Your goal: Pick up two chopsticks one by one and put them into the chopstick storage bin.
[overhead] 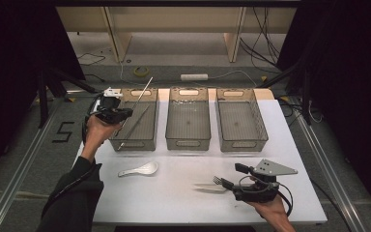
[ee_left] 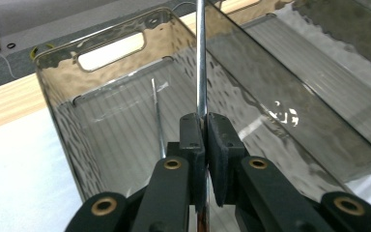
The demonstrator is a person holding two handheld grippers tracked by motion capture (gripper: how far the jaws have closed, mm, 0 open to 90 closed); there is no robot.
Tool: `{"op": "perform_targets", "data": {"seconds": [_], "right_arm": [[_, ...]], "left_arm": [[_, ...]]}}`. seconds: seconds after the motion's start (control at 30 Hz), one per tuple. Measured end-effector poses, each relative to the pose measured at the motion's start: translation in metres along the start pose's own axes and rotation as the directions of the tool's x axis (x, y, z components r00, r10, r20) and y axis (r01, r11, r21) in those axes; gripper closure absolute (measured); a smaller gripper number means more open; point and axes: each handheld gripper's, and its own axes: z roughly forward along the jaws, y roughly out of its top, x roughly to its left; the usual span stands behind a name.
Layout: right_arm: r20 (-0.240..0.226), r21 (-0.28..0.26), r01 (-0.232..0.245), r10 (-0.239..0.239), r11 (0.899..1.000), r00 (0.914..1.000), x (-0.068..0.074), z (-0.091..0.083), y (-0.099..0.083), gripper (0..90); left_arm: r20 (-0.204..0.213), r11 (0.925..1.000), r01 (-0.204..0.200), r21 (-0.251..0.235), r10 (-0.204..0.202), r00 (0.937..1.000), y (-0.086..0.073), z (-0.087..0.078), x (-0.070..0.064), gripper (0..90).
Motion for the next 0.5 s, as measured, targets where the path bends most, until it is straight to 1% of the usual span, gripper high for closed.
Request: {"op": "perform_targets", "data": {"seconds": [0.07,0.27,0.5], "right_arm": [[0.000,0.000,0.001,-0.001,1.000,1.0000,0.000,0.000,0.000,23.1],[0.001,-0.004,0.001,-0.001,1.000,1.0000,0.000,-0.001,0.000,23.1],[0.000,-0.004,0.003,-0.003,1.000,1.0000,0.000,-0.001,0.000,23.1]], "left_arm": [[-0.008,1.0000,-0.005,0.005,0.005,1.0000,-0.002,0.002,0.000,84.7],[-0.024,0.9997,0.003,0.025,-0.003,0.9997,-0.008,0.010,0.002,84.7],[-0.042,0.9990,0.012,0.042,-0.010,0.9991,-0.013,0.015,0.004,84.7]]}}
